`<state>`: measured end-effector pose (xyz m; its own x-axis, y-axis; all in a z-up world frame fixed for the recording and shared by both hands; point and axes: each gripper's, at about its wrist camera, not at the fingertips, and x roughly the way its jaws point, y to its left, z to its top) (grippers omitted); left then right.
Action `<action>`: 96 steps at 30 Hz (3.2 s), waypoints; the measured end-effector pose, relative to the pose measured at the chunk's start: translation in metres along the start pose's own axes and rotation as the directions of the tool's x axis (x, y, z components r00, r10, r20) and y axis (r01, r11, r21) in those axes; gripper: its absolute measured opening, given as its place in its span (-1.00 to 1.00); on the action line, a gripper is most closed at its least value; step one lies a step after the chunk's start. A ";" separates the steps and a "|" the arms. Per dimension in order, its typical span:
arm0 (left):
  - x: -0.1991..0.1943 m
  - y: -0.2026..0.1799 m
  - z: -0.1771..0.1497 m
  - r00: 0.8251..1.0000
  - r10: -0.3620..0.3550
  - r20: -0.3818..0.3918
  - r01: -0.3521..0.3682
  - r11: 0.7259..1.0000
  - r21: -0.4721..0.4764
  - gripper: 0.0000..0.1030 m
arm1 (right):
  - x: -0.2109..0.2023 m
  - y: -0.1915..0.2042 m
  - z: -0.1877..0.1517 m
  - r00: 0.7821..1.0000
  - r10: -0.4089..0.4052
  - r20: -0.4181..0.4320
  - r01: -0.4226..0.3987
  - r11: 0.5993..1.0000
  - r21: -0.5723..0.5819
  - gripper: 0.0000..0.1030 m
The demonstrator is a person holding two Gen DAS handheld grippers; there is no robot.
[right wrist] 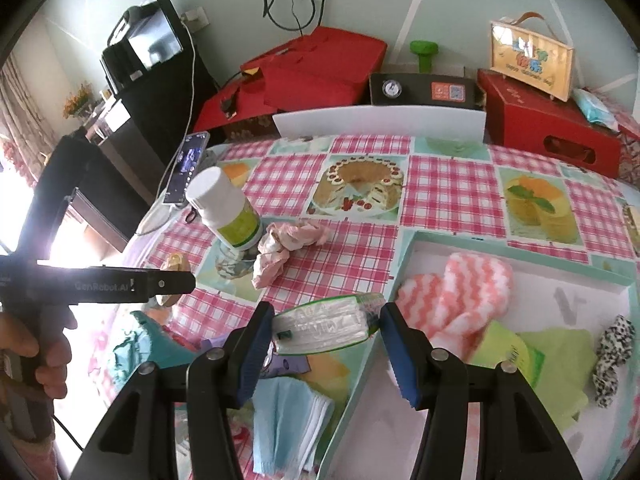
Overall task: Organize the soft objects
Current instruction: 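Carry gold snack with left tool while right tool carries wipes pack to tray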
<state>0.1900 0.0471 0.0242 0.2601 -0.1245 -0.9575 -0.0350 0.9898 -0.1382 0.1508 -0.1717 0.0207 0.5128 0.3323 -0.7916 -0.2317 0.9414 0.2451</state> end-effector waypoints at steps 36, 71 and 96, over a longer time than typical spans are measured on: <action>-0.089 -0.090 -0.113 0.989 -0.063 0.135 0.048 0.993 0.110 0.02 | -0.158 -0.022 -0.055 0.984 -0.057 0.166 0.041 0.994 0.101 0.13; 0.026 -0.188 -0.095 0.997 -0.079 0.000 0.076 0.966 0.247 0.03 | -0.116 -0.199 -0.097 0.945 -0.327 -0.018 0.305 0.859 0.410 0.13; 0.064 -0.193 -0.096 0.989 -0.147 0.002 0.138 0.935 0.327 0.03 | -0.098 -0.192 -0.104 0.888 -0.454 -0.066 0.452 0.838 0.307 0.12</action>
<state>0.1204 -0.1589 -0.0343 0.2642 -0.2681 -0.9265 0.3190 0.9308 -0.1783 0.0589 -0.3908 -0.0071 0.5060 -0.1365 -0.8516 0.2910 0.9565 0.0196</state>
